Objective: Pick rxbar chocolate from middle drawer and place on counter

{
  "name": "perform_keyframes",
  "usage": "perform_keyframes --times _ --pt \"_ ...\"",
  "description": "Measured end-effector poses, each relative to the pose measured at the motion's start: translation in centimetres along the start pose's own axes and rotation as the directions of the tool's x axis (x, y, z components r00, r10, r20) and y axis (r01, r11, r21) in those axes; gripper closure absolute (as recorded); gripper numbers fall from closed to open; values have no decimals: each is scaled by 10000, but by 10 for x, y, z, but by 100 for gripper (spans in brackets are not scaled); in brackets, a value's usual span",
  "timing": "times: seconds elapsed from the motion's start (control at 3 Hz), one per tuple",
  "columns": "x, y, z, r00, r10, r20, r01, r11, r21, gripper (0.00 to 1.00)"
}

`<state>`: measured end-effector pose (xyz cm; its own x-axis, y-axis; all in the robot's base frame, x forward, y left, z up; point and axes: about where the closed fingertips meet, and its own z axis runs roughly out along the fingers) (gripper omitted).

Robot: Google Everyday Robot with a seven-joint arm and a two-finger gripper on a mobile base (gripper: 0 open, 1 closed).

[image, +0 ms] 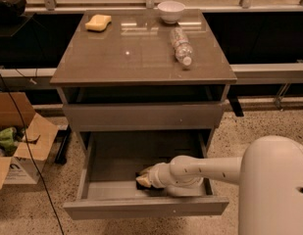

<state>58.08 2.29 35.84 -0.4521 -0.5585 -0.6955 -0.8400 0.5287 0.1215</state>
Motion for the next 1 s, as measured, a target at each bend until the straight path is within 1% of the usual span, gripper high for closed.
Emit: perform_keyframes --times 0.33,0.67,1.0 --pt "-16 2 -3 9995 -87 295 79 9996 271 100" --pt "-32 1 -4 9955 -205 929 175 9993 324 100" --pt "-50 -2 -10 9817 -272 1884 222 9993 285 100"
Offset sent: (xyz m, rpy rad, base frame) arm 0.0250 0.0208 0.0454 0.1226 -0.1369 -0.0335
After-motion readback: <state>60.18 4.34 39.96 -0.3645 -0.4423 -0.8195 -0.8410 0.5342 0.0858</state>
